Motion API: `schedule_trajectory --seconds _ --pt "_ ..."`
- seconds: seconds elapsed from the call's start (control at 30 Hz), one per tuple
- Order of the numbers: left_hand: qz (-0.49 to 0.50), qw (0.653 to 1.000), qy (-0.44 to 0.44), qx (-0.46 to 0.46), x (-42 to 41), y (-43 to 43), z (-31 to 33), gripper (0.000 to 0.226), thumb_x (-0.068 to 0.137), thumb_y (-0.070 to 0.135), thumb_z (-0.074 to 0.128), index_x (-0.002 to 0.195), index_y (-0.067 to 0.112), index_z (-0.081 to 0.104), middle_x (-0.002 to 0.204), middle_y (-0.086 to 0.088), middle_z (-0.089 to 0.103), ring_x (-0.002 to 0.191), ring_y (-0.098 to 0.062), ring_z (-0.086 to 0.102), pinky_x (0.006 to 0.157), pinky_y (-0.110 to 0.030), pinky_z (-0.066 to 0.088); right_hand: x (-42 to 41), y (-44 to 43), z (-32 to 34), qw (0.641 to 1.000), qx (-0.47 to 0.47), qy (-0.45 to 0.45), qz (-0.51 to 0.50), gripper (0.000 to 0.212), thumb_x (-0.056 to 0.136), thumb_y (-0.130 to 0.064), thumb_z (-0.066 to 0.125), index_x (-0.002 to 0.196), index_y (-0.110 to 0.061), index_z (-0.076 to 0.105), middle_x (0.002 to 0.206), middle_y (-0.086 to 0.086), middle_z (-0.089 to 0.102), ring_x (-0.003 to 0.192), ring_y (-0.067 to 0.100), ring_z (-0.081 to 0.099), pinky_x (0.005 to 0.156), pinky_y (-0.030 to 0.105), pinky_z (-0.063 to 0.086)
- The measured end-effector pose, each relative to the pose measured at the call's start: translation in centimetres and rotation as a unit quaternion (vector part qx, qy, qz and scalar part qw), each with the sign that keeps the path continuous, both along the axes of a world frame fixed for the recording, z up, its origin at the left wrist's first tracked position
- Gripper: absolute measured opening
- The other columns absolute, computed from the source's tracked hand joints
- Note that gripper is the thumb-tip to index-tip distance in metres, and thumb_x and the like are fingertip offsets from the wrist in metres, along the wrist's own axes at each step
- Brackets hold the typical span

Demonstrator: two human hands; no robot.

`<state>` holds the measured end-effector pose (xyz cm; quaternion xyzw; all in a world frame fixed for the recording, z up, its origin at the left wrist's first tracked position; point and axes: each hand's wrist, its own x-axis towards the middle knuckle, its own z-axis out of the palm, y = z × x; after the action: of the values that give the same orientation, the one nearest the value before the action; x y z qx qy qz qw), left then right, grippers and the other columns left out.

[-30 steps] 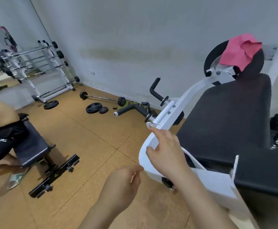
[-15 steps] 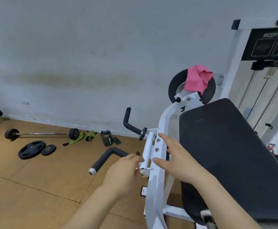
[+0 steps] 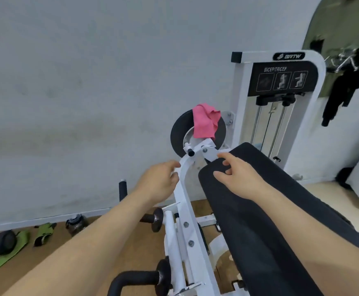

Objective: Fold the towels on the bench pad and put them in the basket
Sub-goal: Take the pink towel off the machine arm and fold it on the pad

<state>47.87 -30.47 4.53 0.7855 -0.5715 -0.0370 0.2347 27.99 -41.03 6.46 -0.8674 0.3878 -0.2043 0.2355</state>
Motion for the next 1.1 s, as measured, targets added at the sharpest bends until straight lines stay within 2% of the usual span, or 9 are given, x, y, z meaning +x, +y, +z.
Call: schedule_trajectory --seconds 0.13,0.23,0.53,0.67,0.77,0.87,0.93,1.03,1.1 --pt "-0.048 0.999 -0.009 0.014 3.0 -9.5 0.0 0.036 0.097 0.025 0.045 0.131 0.022 0.056 0.134 0.0 0.058 0.12 -0.022 0.054 0.1 -0.035 0.044 3.7 -7.7 -1.5 0.999 -0.009 -0.009 -0.033 0.058 0.091 -0.033 0.056 0.145 -0.026 0.036 0.134 0.002 0.053 0.11 0.019 0.056 0.089 0.031 0.046" --pt "-0.076 0.996 -0.037 0.026 5.8 -17.5 -1.3 0.033 0.09 0.021 0.048 0.118 0.018 0.066 0.121 -0.003 0.063 0.111 -0.027 0.057 0.094 -0.04 0.048 7.2 -14.6 -3.5 0.998 0.003 -0.011 -0.056 0.061 0.09 -0.03 0.056 0.146 -0.026 0.031 0.134 0.004 0.052 0.111 0.022 0.056 0.091 0.036 0.047" --pt "-0.087 0.979 -0.093 0.158 13.3 -36.3 -7.7 0.045 0.1 0.039 0.033 0.143 0.033 0.04 0.153 -0.009 0.028 0.14 -0.033 0.018 0.113 -0.048 0.025 16.9 -30.7 -9.7 0.999 0.01 0.047 -0.023 0.064 0.086 -0.015 0.053 0.146 -0.024 0.032 0.14 0.009 0.043 0.127 0.033 0.041 0.101 0.043 0.04" --pt "-0.081 0.979 -0.074 0.173 15.4 -41.5 -10.3 0.044 0.098 0.041 0.026 0.138 0.04 0.043 0.139 -0.006 0.043 0.134 -0.029 0.028 0.106 -0.042 0.028 19.1 -34.7 -12.3 0.993 0.011 0.098 -0.062 0.065 0.085 -0.019 0.054 0.143 -0.041 0.033 0.149 0.001 0.029 0.138 0.029 0.019 0.101 0.05 0.038" --pt "-0.059 0.98 -0.014 0.19 15.4 -43.2 -10.2 0.041 0.101 0.034 0.025 0.133 0.032 0.051 0.129 -0.005 0.053 0.128 -0.025 0.036 0.098 -0.037 0.021 20.5 -36.3 -13.0 0.986 0.02 0.15 -0.071 0.058 0.089 -0.022 0.052 0.138 -0.05 0.039 0.158 0.0 0.008 0.145 0.026 -0.002 0.106 0.053 0.025" --pt "-0.044 0.99 0.085 0.102 15.0 -43.1 -9.5 0.026 0.1 0.028 0.039 0.117 0.025 0.059 0.117 0.001 0.06 0.123 -0.024 0.046 0.096 -0.032 0.03 21.9 -37.1 -13.5 0.983 0.009 0.168 -0.068 0.053 0.09 -0.023 0.05 0.134 -0.052 0.043 0.16 -0.001 -0.005 0.146 0.027 -0.012 0.11 0.053 0.018" --pt "-0.005 0.987 0.162 -0.019 14.6 -42.4 -8.9 0.028 0.095 0.025 0.054 0.121 0.024 0.065 0.117 0.006 0.067 0.115 -0.014 0.056 0.092 -0.023 0.041 22.3 -37.6 -13.8 0.988 -0.005 0.138 -0.07 0.055 0.09 -0.019 0.049 0.135 -0.049 0.043 0.161 -0.003 -0.008 0.146 0.027 -0.012 0.11 0.054 0.02" --pt "0.029 0.929 0.313 -0.195 13.8 -40.7 -6.4 0.013 0.085 0.017 0.072 0.096 0.023 0.076 0.093 0.012 0.074 0.088 0.002 0.067 0.081 -0.022 0.054 22.5 -37.7 -13.8 0.994 -0.092 -0.036 -0.049 0.047 0.09 -0.007 0.049 0.132 -0.028 0.051 0.161 -0.002 0.011 0.146 0.027 0.009 0.103 0.057 0.035" --pt "0.016 0.869 0.421 -0.258 13.4 -39.4 -3.9 0.014 0.083 0.007 0.073 0.086 0.02 0.076 0.078 0.008 0.074 0.074 -0.001 0.068 0.068 -0.016 0.052 22.6 -36.7 -12.9 0.969 -0.142 -0.199 -0.025 0.037 0.09 -0.001 0.051 0.123 -0.013 0.059 0.15 0.002 0.039 0.136 0.024 0.036 0.102 0.044 0.042"
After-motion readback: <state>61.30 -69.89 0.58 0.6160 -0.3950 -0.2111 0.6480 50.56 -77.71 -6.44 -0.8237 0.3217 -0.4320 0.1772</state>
